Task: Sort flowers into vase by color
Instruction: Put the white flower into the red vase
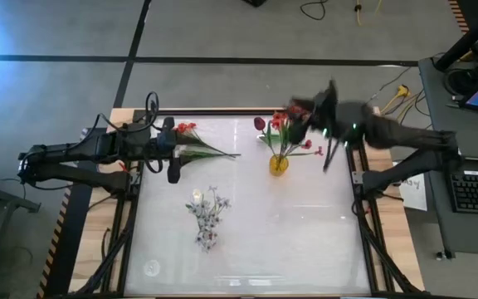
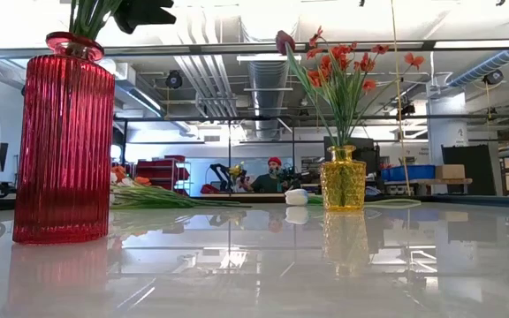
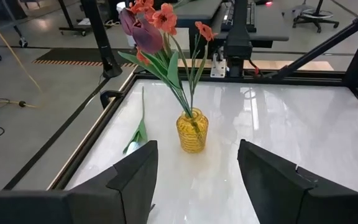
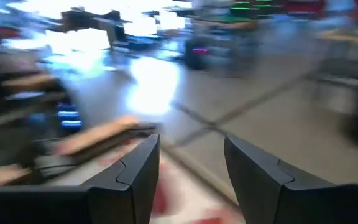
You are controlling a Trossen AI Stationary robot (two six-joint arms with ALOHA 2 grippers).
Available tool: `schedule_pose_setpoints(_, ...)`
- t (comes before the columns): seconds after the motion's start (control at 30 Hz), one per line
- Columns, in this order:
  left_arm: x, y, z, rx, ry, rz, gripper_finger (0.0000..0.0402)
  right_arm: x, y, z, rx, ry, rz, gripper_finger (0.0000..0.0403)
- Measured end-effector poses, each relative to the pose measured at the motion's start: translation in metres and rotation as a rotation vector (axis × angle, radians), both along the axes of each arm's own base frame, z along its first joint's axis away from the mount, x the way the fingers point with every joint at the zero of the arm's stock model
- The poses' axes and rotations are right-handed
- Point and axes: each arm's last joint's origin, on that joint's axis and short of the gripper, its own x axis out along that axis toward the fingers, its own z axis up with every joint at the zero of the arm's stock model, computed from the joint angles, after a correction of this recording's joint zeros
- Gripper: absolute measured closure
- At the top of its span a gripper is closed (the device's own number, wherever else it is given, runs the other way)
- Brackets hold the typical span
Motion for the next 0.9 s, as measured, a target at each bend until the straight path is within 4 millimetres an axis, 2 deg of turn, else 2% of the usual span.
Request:
schedule_pose_setpoints(0.13, 0.000, 0.001, 0.001, 0.014, -0.007, 0.033, 0.0194, -0.018, -0.041, 0.014, 0.037, 0.122, -0.164, 0.0251)
schedule_pose_setpoints(0.27, -0.001, 0.003, 0.001, 0.016, -0.011, 0.101, 0.0194, -0.029, -0.085, 0.014, 0.051, 0.213, -0.261, 0.0268)
schedule_pose_setpoints(0.37, -0.003, 0.004, 0.002, -0.004, -0.025, 0.155, 0.0194, -0.037, -0.119, 0.010, 0.076, 0.239, -0.264, 0.0279)
schedule_pose_setpoints(0.47, -0.004, 0.004, 0.003, -0.010, -0.033, 0.171, 0.0194, -0.045, -0.153, -0.002, 0.157, 0.258, -0.239, 0.0290)
schedule_pose_setpoints(0.6, -0.004, 0.004, 0.003, -0.001, -0.032, 0.167, 0.0194, -0.060, -0.188, -0.020, 0.277, 0.276, -0.262, 0.0302)
schedule_pose_setpoints(0.8, -0.005, 0.004, 0.003, 0.020, -0.025, 0.159, 0.0194, -0.085, -0.216, -0.055, 0.557, 0.369, -0.291, 0.0314)
schedule_pose_setpoints(0.9, -0.010, 0.004, 0.003, 0.020, -0.011, 0.157, 0.0194, -0.089, -0.224, -0.077, 0.650, 0.439, -0.271, 0.0311)
